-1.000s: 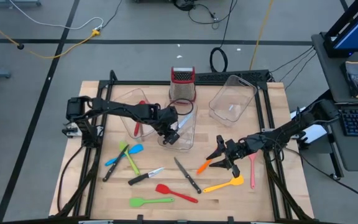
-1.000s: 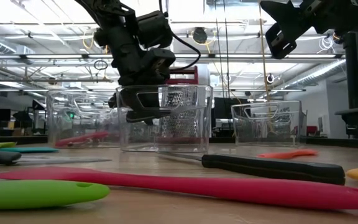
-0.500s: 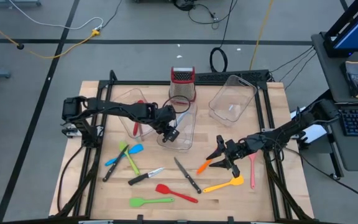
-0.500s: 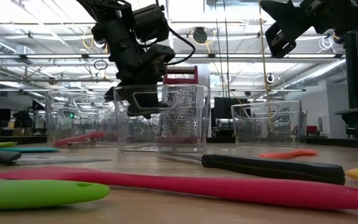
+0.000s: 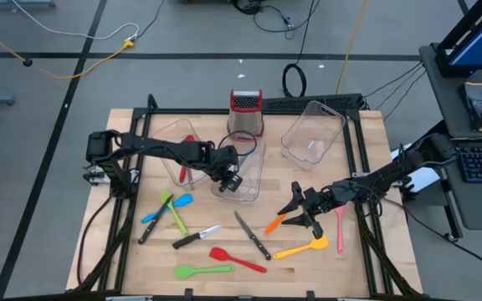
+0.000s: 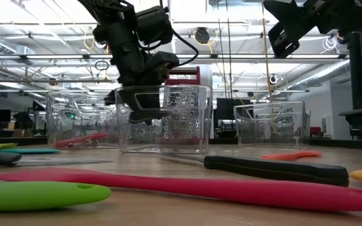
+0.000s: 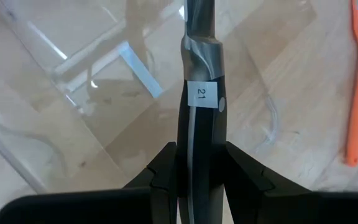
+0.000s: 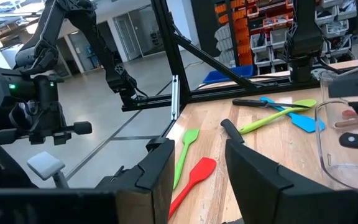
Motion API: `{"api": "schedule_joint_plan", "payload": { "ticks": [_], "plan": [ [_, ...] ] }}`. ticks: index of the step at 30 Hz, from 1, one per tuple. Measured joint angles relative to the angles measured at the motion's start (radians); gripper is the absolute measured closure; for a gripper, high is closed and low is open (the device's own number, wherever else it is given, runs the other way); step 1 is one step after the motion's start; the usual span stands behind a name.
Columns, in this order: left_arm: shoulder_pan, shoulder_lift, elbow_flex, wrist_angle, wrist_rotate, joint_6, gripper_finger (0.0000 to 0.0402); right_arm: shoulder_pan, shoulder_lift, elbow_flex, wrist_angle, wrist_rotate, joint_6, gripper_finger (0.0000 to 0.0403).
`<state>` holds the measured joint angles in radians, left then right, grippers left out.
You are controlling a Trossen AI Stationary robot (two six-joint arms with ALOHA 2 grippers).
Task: Pick & Place Kitchen Items
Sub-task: Put the black knife into the middle transparent bin
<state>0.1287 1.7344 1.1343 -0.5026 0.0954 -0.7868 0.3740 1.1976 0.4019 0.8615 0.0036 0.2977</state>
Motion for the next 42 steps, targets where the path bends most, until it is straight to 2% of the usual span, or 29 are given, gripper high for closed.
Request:
{"api": "schedule_joint_plan", "payload": {
  "ticks": [4,10,21,28,32,36,42],
  "plan": [
    [0.000,0.000,0.000,-0.003,-0.009,0.001,0.0318,0.000,0.000,0.000,0.001,0.000,0.002,0.0268],
    [-0.002,0.000,0.000,-0.026,-0.010,0.008,0.0274,0.000,0.000,0.000,0.001,0.000,0.003,0.0268],
    [-0.002,-0.002,0.000,-0.018,-0.008,0.021,0.0269,0.000,0.000,0.000,0.002,0.000,0.004,0.0268],
    [0.011,-0.054,0.002,-0.011,0.060,0.033,0.0254,0.000,0.000,0.000,0.002,0.000,0.004,0.0268],
    [0.010,-0.133,0.002,-0.014,0.053,0.049,0.0260,0.000,0.000,0.000,0.002,0.000,0.004,0.0268],
    [-0.029,-0.224,0.003,-0.042,-0.005,0.043,0.0276,0.000,0.000,0.000,0.002,0.000,0.004,0.0268],
    [-0.181,-0.306,0.003,-0.148,-0.106,-0.032,0.0320,0.000,0.000,0.000,0.001,0.000,0.004,0.0268]
  ]
}}
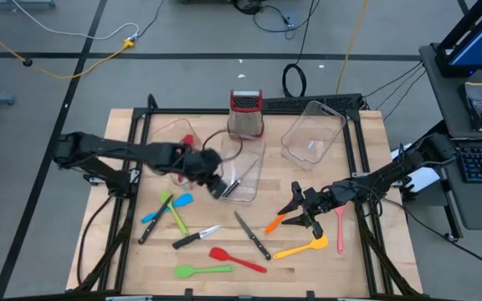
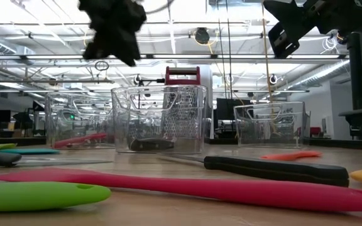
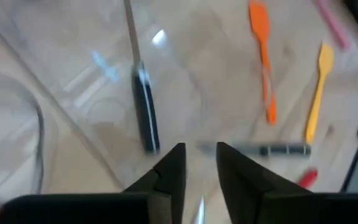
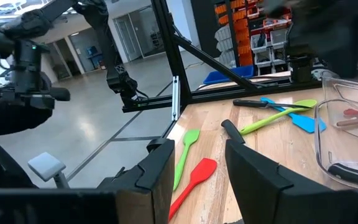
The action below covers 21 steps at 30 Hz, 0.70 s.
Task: Pick & Place Kitchen Items
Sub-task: Put the black knife into the middle transparent bin
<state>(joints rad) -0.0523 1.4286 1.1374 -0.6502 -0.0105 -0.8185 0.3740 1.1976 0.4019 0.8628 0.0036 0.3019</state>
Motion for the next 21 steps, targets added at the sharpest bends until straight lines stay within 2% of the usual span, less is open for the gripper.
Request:
{"api": "schedule_joint_plan", "payload": {
  "ticks": [7,12,16,21],
  "plan": [
    [-0.227,-0.003,0.000,-0.064,-0.071,-0.152,0.0396,0.000,0.000,0.000,-0.001,0.000,0.000,0.0268],
    [-0.350,0.006,0.000,-0.174,-0.113,-0.304,0.0392,0.001,0.000,0.000,0.000,-0.004,0.000,0.0268],
    [-0.432,0.006,0.000,-0.337,-0.141,-0.480,0.0398,0.001,0.000,0.000,0.000,-0.004,0.000,0.0268],
    [-0.505,0.006,0.000,-0.547,-0.148,-0.670,0.0374,0.001,0.000,0.000,0.000,-0.004,0.000,0.0268]
  ]
}}
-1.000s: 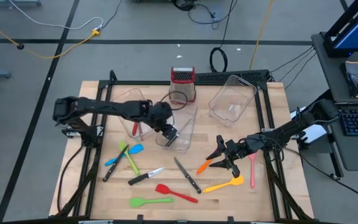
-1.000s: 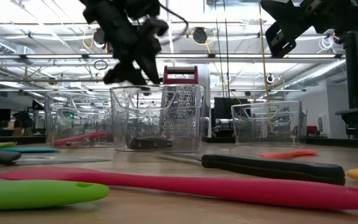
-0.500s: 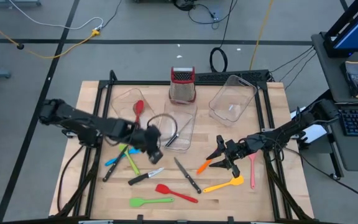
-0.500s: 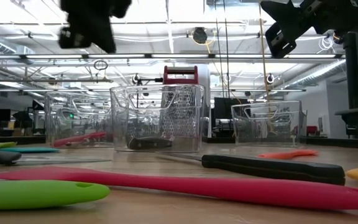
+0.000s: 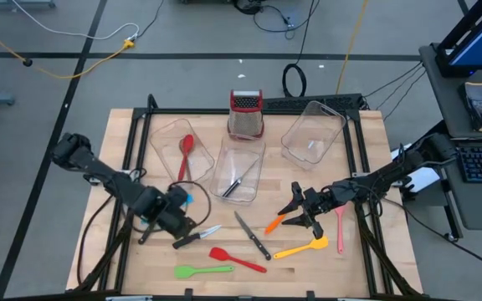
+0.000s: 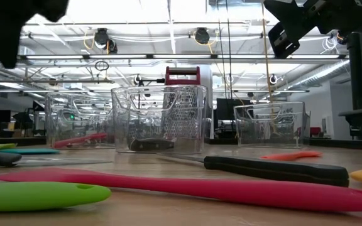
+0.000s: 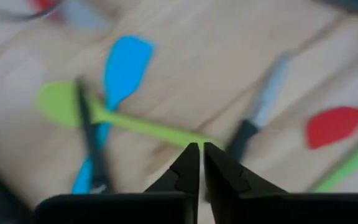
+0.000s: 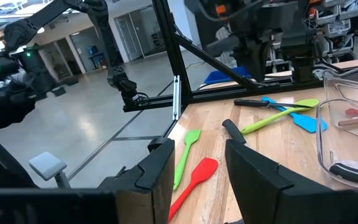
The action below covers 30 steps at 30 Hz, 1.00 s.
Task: Pick & Place Kitchen Items
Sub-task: Put the black knife into the middle transparent bin
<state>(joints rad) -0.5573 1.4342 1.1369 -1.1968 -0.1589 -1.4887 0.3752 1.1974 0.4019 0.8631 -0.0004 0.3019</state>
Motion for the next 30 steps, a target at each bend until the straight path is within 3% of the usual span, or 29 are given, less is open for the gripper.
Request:
{"api": "schedule_joint_plan", "payload": {
  "ticks": [6,14,20,30],
  "plan": [
    [-0.072,0.000,-0.083,-0.056,0.030,-0.138,0.0330,0.000,0.000,0.000,0.000,0.000,-0.002,0.0268],
    [-0.168,-0.001,-0.240,-0.042,0.171,-0.306,0.0227,0.000,0.000,0.000,0.000,0.000,-0.003,0.0268],
    [-0.218,-0.002,-0.288,0.039,0.184,-0.367,0.0163,0.000,0.000,0.000,0.000,0.000,-0.003,0.0268],
    [-0.273,-0.002,-0.398,0.147,0.203,-0.443,0.0135,0.000,0.000,0.000,0.000,0.000,-0.001,0.0268]
  ]
}}
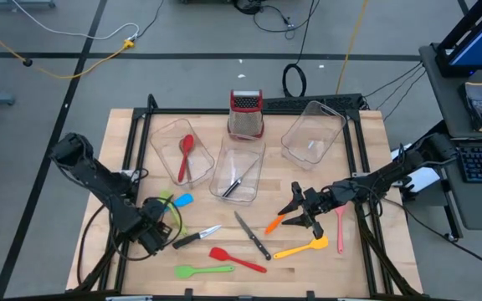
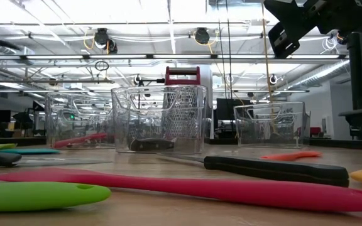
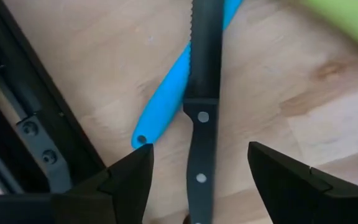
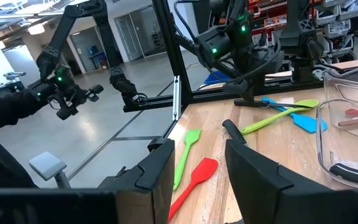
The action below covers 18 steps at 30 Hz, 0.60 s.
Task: Pick & Place Kitchen Items
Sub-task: Put the black knife into the middle transparent bin
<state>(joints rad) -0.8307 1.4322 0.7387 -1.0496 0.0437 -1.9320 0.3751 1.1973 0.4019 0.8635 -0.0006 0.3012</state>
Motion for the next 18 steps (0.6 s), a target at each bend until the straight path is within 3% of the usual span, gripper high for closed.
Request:
{"api": "schedule_joint_plan", "payload": {
  "ticks": [14,18],
  "plan": [
    [-0.032,-0.005,-0.102,0.162,0.030,-0.061,0.0136,0.000,0.000,0.000,0.000,0.000,0.000,0.0268],
    [-0.038,-0.003,-0.102,0.174,0.026,-0.069,0.0161,0.000,0.000,0.000,0.000,0.000,0.001,0.0268]
  ]
}}
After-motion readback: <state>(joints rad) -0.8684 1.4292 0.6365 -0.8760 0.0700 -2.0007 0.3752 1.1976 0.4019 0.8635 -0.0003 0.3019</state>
